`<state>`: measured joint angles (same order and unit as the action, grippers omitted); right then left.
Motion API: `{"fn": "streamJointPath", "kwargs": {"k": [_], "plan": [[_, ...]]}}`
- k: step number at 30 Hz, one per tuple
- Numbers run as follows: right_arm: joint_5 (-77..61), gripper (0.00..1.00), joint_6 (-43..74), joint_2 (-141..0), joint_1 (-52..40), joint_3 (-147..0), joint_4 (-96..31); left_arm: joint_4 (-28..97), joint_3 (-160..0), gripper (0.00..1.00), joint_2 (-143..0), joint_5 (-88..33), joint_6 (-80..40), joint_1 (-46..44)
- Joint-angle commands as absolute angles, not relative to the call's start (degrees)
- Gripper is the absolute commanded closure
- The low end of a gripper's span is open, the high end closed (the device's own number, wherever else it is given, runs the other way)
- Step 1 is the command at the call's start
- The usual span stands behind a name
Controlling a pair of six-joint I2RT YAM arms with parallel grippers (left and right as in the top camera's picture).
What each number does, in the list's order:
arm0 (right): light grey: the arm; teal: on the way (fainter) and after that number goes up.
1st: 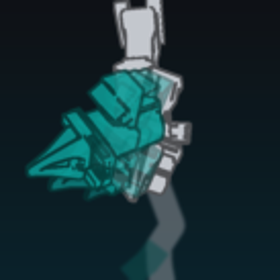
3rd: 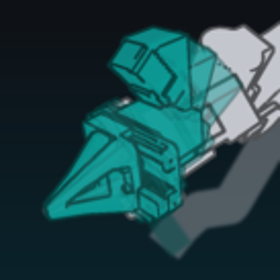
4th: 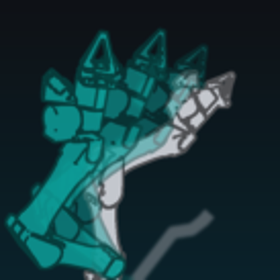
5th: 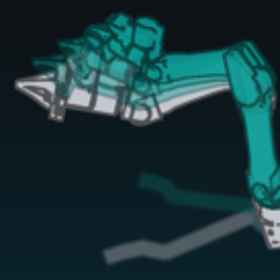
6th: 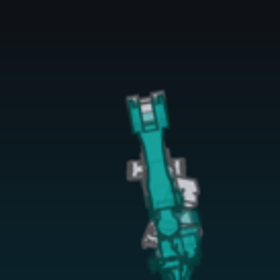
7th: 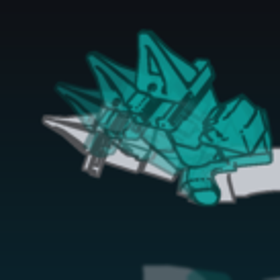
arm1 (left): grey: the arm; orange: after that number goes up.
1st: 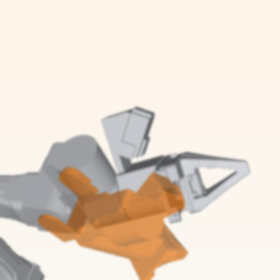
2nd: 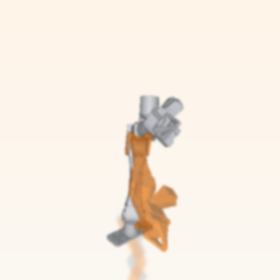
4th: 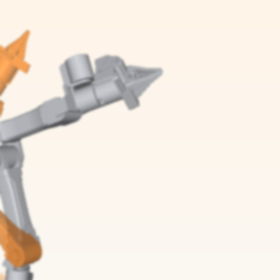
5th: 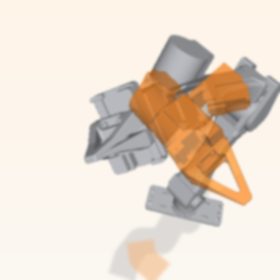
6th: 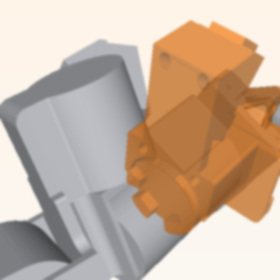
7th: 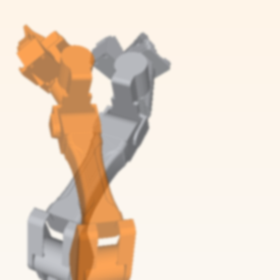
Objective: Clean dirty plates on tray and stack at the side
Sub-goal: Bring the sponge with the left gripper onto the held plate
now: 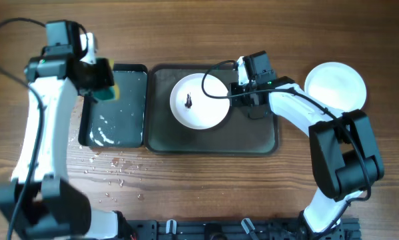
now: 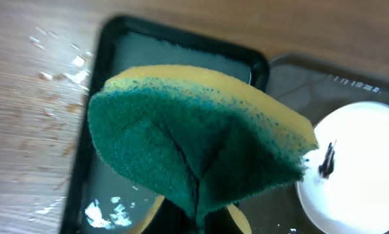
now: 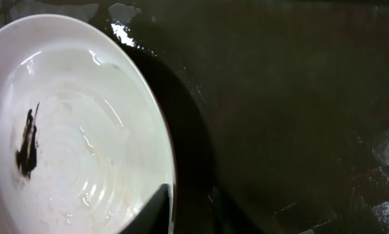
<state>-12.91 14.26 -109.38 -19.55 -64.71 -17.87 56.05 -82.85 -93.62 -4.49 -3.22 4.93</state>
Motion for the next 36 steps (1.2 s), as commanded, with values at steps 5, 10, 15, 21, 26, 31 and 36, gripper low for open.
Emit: {"fn": "streamJointPath", "kwargs": {"k": [5, 10, 15, 21, 26, 31, 36], "plan": [[-15.35, 0.80, 13.72, -107.79, -19.53, -65.87, -17.56, 52.51, -83.35, 0.96, -96.47, -13.06, -6.61, 1.54], [-15.77, 0.76, 13.85, -109.36, -19.53, -65.87, -17.58, 50.43, -83.35, 0.96, -96.47, -13.08, -6.92, -2.20], [-18.50, 0.88, 14.44, -110.61, -19.53, -65.87, -17.37, 49.19, -83.18, 0.96, -96.47, -13.06, -9.52, -5.74], [-18.48, 0.85, 15.22, -110.61, -19.53, -65.71, -17.72, 48.23, -83.11, 0.96, -96.47, -13.06, -10.79, -9.45], [-18.48, 0.85, 16.03, -111.09, -19.59, -64.55, -16.36, 48.14, -83.09, 0.96, -96.47, -13.04, -12.45, -11.75], [-18.48, 0.91, 16.71, -111.18, -19.94, -64.38, -16.14, 46.83, -82.67, 0.96, -96.47, -13.06, -12.56, -13.52], [-18.46, 0.89, 16.71, -111.20, -20.40, -64.36, -16.34, 45.54, -82.28, 0.96, -96.79, -13.04, -14.22, -14.68]]}}
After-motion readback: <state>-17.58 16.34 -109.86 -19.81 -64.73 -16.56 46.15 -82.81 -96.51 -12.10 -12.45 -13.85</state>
